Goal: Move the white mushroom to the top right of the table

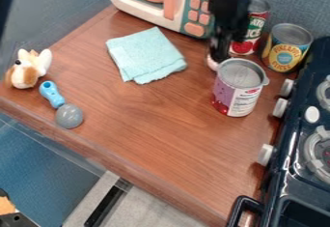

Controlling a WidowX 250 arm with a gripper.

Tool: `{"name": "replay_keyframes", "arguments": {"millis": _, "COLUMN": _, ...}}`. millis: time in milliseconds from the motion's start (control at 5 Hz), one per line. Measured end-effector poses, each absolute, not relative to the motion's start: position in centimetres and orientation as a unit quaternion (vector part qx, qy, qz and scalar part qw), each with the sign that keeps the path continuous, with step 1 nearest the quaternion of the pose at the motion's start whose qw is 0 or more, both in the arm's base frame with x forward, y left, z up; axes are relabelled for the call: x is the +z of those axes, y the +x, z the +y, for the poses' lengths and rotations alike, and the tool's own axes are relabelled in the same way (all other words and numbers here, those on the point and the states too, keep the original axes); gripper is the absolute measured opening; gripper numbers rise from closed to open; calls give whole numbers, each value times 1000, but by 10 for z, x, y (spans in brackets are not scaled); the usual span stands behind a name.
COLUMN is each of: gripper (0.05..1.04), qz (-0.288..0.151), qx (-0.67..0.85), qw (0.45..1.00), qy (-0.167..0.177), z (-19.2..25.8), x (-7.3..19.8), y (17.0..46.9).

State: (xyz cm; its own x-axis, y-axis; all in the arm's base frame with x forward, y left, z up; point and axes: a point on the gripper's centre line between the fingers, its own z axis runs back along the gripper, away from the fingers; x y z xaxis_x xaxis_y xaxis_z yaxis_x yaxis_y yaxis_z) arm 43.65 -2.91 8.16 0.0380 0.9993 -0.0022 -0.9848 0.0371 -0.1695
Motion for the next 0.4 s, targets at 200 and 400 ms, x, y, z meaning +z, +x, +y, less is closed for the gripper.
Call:
{"name": "replay_keyframes", "arguments": {"millis": 200, "gripper": 999, "qz": -71, "qx": 690, "qw": 716, "qy": -78, "z": -27, "x": 102, "y": 430}}
{"name": "replay_keyframes", "arguments": {"millis": 400, "gripper": 999, "qz": -71, "qx": 691, "qw": 715, "qy": -77, "z": -24, "x": 102, "y": 429}}
